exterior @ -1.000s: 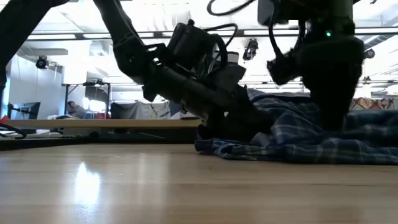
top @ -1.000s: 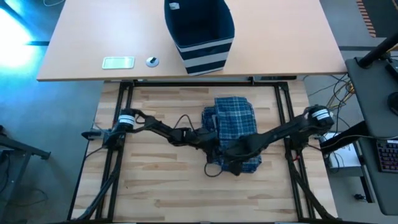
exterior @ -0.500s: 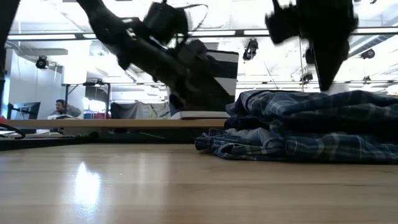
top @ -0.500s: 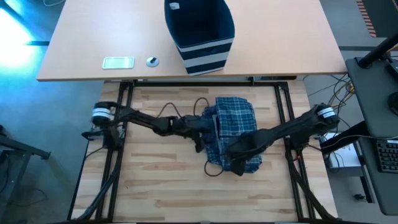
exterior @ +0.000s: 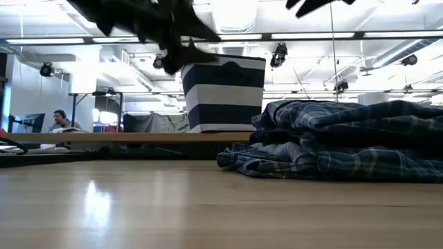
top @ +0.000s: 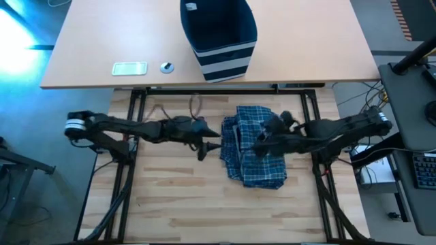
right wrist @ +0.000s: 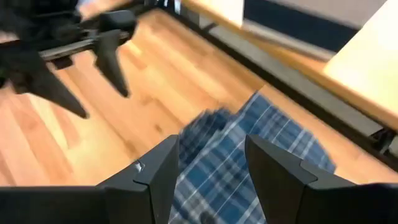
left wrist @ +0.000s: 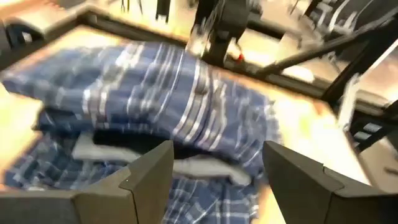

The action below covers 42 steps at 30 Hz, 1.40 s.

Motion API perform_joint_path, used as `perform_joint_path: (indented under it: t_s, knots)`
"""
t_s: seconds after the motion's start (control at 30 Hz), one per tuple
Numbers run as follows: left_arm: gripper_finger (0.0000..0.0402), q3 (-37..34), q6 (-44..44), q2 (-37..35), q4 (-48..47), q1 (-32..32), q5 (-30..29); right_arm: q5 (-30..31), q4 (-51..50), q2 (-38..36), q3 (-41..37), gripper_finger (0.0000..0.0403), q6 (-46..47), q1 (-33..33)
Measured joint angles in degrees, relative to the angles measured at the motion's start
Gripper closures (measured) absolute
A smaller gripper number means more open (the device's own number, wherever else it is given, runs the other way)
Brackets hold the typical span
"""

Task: Fold Laundry from Bin
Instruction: Put the stacked clothes into the laundry bin

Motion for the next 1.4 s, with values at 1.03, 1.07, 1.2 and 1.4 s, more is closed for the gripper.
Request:
perform_joint_path:
  t_s: [1.03,1.07,1.2,1.4]
  knots:
    - [0.0093,50.10,-6.03,-0.18,-52.47,30.87,-19.84,-4.50,31.58,-2.64,3.20,0.0104,-16.82,-29.03]
    - [0.0094,51.30,-6.08,1.34,-52.42,32.98,-19.39,-7.01,31.69,-2.33,3.20,0.0104,-16.79,-32.71]
    - [0.0098,56.47,-6.24,8.23,-51.71,40.35,-18.23,-14.22,32.63,-0.36,3.20,0.0109,-16.79,-46.84]
    - [0.0100,69.88,-7.79,21.53,-54.58,46.23,-15.73,-19.60,35.36,2.16,3.22,0.0112,-14.91,-59.88]
